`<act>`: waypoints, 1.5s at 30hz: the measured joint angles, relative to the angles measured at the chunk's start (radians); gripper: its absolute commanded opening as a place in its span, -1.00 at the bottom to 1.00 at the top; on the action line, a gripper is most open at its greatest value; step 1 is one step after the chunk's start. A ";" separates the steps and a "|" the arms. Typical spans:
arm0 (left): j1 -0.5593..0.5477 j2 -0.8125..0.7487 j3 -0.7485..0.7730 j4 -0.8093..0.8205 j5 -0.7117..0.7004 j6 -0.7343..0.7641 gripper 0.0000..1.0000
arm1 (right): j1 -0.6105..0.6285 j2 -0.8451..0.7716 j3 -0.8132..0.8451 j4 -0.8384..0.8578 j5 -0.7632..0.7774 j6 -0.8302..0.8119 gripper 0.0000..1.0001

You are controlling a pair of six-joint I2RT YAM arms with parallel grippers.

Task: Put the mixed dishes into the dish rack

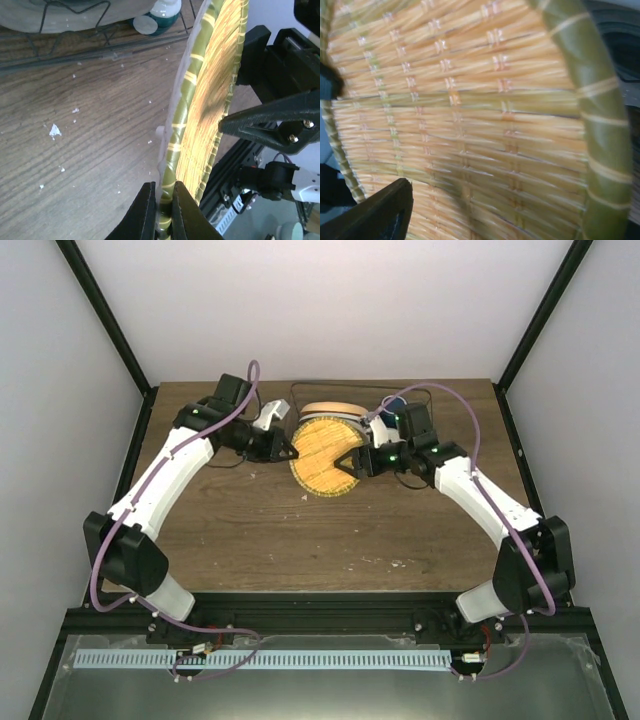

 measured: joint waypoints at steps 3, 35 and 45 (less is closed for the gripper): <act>0.006 -0.003 -0.016 0.006 0.019 -0.010 -1.00 | -0.010 0.003 -0.034 0.068 -0.075 0.019 0.04; 0.273 -0.098 -0.144 0.013 -0.245 0.041 1.00 | 0.003 0.005 0.204 -0.117 0.253 -0.359 -0.99; 0.330 -0.048 -0.106 0.024 -0.481 -0.018 1.00 | 0.207 -0.035 0.163 -0.090 0.700 -0.596 -0.99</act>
